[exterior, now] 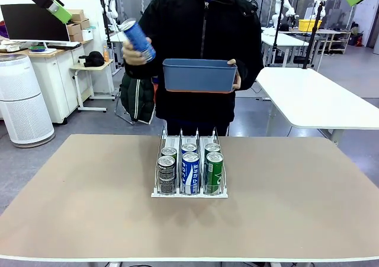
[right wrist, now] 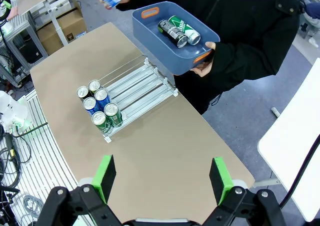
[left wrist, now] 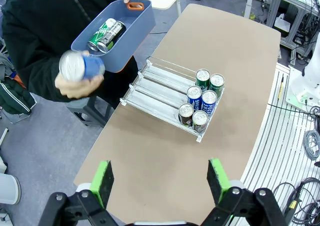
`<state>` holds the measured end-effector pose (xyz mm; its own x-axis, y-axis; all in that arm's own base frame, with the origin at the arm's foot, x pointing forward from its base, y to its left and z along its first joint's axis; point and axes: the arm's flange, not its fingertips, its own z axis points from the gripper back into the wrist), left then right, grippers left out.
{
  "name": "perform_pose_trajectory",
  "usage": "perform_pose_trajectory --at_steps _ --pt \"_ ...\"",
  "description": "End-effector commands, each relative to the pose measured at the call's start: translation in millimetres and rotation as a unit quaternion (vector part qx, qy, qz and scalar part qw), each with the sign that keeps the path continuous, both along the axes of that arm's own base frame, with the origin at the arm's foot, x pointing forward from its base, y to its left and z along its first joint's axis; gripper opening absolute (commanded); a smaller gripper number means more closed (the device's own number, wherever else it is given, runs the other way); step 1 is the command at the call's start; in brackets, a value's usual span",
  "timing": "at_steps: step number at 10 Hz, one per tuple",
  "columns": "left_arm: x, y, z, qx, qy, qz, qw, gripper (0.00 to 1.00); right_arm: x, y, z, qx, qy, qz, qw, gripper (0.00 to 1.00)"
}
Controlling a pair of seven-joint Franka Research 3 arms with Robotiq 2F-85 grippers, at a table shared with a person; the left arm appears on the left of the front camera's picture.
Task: Fill the beverage cans into the dispenser.
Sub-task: Pick up the Ionic drink handed by the human.
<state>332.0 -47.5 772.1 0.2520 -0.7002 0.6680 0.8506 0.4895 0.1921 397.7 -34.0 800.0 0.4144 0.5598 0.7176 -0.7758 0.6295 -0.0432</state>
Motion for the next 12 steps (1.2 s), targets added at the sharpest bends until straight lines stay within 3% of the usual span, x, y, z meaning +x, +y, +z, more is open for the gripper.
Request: perform_pose_trajectory --at_steps 1,12 --pt "-1.0 -0.5 -0.5 -0.002 0.005 0.001 1.000 1.00 -0.4 0.3 -0.4 -0.001 0.000 0.000 1.000 1.00" --pt "-1.0 -0.5 -0.5 -0.002 0.005 0.001 1.000 1.00 -0.4 0.3 -0.4 -0.001 0.000 0.000 1.000 1.00"
